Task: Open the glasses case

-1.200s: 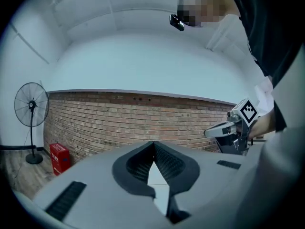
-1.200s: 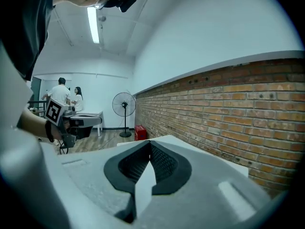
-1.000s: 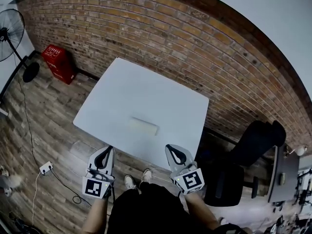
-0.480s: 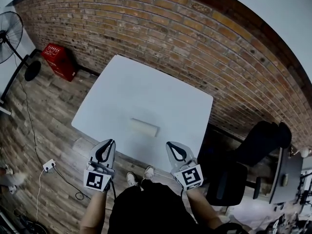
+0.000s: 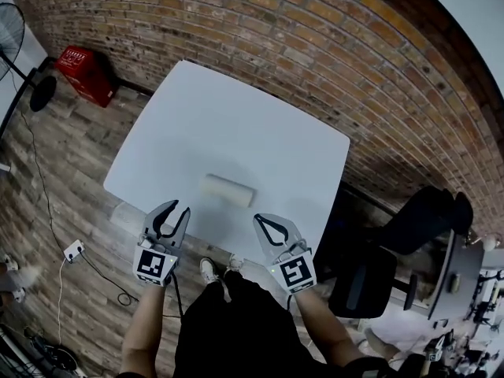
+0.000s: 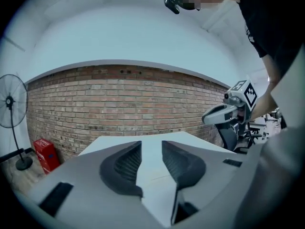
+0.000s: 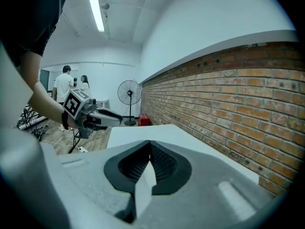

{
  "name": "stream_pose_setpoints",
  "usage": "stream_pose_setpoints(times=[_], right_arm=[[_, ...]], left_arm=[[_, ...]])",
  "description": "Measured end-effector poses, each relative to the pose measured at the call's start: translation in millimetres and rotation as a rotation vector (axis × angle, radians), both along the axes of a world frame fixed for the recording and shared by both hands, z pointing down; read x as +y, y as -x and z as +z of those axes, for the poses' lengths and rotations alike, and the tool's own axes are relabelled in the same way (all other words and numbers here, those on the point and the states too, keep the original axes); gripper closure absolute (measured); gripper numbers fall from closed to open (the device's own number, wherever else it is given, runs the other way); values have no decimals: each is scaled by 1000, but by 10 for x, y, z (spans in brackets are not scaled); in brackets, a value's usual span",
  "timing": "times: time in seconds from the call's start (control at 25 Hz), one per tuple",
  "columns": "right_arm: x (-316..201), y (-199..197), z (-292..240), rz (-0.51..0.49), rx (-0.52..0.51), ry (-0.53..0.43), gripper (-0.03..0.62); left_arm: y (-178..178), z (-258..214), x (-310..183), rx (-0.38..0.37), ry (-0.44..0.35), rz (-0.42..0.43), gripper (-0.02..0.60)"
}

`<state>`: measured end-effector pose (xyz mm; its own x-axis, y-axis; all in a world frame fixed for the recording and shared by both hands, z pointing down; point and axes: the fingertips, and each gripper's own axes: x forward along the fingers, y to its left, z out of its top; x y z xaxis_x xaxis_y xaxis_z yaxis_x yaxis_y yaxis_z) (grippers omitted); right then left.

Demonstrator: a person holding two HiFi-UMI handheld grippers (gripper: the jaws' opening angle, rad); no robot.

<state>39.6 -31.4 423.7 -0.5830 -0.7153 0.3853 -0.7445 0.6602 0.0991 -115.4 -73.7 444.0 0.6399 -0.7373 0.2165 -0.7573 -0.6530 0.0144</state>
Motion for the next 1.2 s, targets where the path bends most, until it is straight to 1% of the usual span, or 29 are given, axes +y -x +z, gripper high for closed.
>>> stream_pose_setpoints(times=[0.04, 0.16, 0.28, 0.36, 0.48, 0.6, 0.64, 0.72, 0.88, 1.0, 1.08, 1.2], right_arm=[[-19, 10, 47, 4, -3, 11, 589], [-98, 29, 222, 0, 11, 36, 589], [-156, 30, 396, -58, 88, 26, 589], [-194, 17, 490, -72, 109, 30, 589], [-258, 9, 614, -56, 98, 53, 589], [-295, 4, 741, -66, 108, 70, 587], [-310, 4, 785, -77, 117, 73, 580], [-343, 7, 872, -106, 141, 76, 577], [-371, 26, 1051, -97, 114, 121, 575], [-376, 51, 1160, -115, 134, 135, 563], [-371, 68, 1219, -128, 140, 146, 549], [-376, 82, 1266, -143, 155, 161, 534]], left_arm=[[-7, 107, -30, -13, 25, 10, 450], [-73, 376, -148, -55, 62, 56, 449], [-153, 656, -254, -94, 102, 114, 446], [-225, 850, -311, -123, 136, 169, 424], [-324, 1120, -391, -192, 174, 260, 381], [-367, 1333, -502, -244, 211, 312, 345], [-376, 1393, -549, -258, 225, 325, 326], [-402, 1497, -633, -290, 247, 358, 312], [-504, 1642, -691, -357, 270, 463, 305], [-566, 1703, -706, -402, 270, 535, 306], [-611, 1698, -713, -410, 262, 578, 305], [-681, 1673, -732, -411, 257, 637, 286]])
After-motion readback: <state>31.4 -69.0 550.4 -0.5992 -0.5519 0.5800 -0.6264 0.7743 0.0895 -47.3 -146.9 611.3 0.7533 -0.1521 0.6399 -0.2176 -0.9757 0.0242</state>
